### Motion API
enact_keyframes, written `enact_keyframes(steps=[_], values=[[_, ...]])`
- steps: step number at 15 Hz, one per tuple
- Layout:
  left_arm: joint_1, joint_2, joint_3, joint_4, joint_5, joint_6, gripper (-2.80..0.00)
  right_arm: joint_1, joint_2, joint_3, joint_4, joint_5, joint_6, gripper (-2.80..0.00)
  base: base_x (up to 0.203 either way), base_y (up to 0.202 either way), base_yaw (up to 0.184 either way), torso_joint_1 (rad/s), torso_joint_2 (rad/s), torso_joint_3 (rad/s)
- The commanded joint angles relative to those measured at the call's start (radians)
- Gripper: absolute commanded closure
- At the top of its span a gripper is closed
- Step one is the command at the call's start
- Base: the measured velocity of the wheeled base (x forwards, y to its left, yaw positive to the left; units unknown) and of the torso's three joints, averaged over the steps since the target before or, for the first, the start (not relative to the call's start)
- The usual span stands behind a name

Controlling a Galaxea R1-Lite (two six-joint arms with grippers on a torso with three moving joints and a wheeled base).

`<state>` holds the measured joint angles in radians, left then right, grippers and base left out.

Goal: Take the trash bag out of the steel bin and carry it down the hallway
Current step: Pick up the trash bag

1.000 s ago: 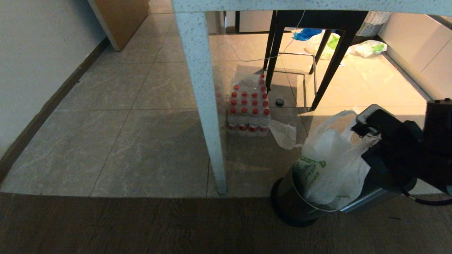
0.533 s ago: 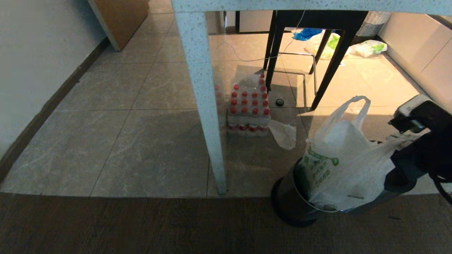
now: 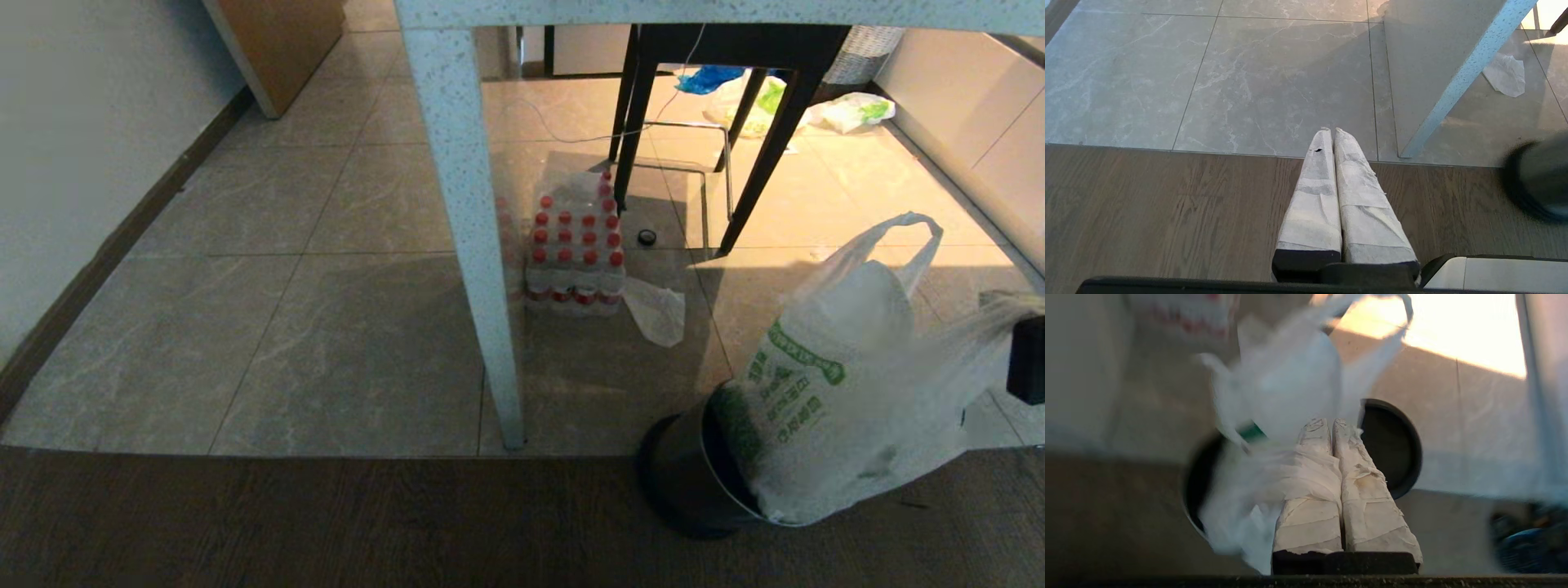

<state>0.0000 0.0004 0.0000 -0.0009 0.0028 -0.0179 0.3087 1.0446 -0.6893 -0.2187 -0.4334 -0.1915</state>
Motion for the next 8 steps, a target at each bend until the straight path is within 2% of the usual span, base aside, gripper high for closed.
enact_keyframes(steps=[1,8], values=[[0.0,-0.002,0.0,-0.001,0.0,-0.001,0.0,-0.005,-0.046,-0.016,-0.004,-0.005,0.027,0.0,0.0,0.0,0.0,0.0,0.0,0.0],[0.0,-0.001,0.0,0.0,0.0,-0.001,0.0,-0.008,-0.051,-0.064,-0.006,0.003,0.031,0.0,0.0,0.0,0.0,0.0,0.0,0.0]])
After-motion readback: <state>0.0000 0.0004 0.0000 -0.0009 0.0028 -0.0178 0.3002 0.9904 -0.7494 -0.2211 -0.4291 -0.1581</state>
